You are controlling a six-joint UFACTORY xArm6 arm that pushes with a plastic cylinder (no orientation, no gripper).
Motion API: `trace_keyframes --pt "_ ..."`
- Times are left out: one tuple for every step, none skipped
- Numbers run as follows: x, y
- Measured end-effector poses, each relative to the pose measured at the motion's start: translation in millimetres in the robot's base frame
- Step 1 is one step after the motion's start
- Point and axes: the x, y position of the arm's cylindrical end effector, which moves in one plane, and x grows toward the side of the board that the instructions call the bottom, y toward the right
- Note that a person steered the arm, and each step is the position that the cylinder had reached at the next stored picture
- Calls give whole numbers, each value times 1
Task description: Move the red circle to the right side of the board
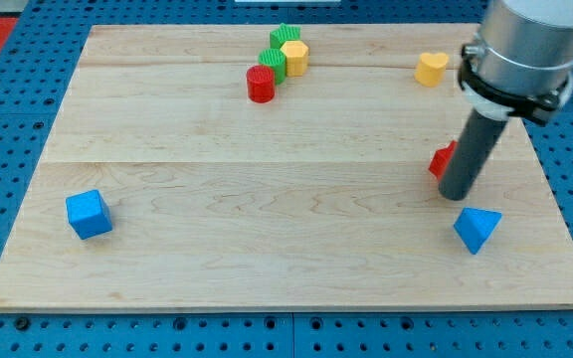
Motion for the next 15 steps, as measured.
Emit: trace_keyframes --pt "-5 -14" --pt "-15 -23" --pt "-29 -39" --pt "-59 -73" --pt "-89 -134" --pt "-109 -196" --pt "-129 -244" --pt "-167 -244" --pt "-199 -243" --pt "-199 -228" --pt "-197 -237" --pt "-182 -240" --pt "-172 -230" --pt "-171 -218" --pt "-170 -194"
